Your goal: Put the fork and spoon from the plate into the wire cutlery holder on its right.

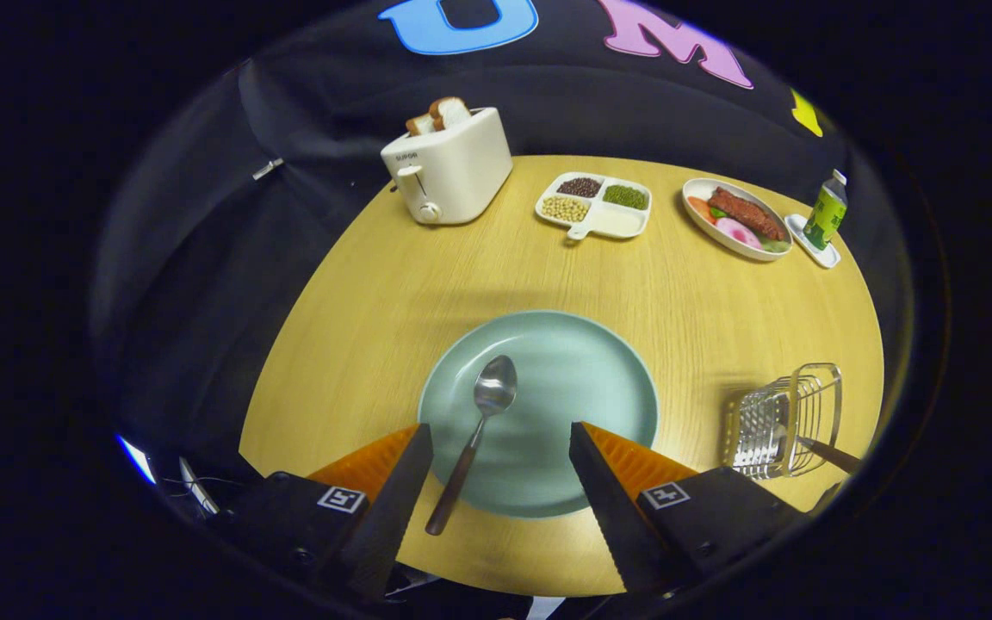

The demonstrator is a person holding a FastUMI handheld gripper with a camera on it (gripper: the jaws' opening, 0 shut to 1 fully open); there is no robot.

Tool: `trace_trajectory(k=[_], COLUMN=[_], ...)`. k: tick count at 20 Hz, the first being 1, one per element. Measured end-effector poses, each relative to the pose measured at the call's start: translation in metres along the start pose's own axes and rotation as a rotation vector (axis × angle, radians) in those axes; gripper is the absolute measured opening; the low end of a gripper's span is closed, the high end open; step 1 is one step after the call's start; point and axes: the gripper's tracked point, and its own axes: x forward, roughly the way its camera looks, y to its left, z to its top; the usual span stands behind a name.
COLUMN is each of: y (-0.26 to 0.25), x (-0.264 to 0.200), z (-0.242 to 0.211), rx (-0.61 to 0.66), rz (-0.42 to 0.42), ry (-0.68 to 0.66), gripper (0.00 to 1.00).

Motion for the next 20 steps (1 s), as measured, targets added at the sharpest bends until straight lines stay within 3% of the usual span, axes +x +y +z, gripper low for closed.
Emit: trace_trajectory(k=[4,12,17,20], y=[0.002,-0.001,-0.013,-0.013], x=[0.025,0.048,0.049,0.048], z=[-0.022,-0.056,-0.06,-0.056], rx=[-0.013,-0.084,-0.077,-0.104], rz=[-0.027,-0.053,-0.057,-0.009], ry=[0.109,0.247,0.287,0.297], gripper=[0.96,0.67,0.19,0.13])
